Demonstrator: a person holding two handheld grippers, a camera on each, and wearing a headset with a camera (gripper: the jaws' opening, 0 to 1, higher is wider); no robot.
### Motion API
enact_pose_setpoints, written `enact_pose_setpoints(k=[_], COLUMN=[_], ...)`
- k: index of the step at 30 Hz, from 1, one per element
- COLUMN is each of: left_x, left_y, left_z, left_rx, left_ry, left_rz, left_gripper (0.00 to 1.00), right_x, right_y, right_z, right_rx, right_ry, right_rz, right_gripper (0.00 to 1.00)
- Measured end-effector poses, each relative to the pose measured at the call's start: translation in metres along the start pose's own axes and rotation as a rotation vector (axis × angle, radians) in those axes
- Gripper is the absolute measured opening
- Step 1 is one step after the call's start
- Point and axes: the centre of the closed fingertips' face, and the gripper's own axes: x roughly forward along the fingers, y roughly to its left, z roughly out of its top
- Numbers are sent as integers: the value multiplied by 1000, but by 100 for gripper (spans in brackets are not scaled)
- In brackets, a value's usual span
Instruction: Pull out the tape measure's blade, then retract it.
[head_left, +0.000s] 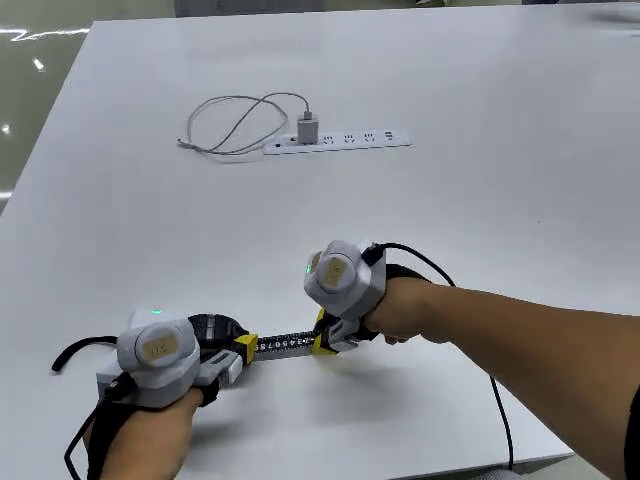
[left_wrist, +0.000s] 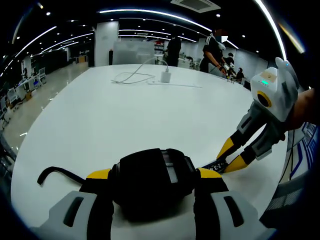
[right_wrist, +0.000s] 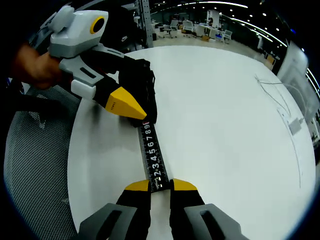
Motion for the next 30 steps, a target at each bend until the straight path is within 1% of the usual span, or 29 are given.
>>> enact_pose_setpoints(k=[1,3,12,20,30], left_x=[0,0,-1,0,-1], left_y=[0,0,0,0,1], left_z=[0,0,-1,0,0], left_rx=[0,1,-2,-4,-15], left_ry=[0,-1,3,0,-7], left_rz=[-1,-3,-11,-12,-19], left_gripper=[61,61,61,61,60], right_x=[1,1,4,5,7], right_y=[1,1,2,3,4], right_z=[0,3,9,11,15], right_rx=[-9,6,-4,20,27], right_ry=[-5,-17,-15,-14,-32], right_rz=[-3,-6,-4,-5,-5], right_gripper=[9,9,9,9,10])
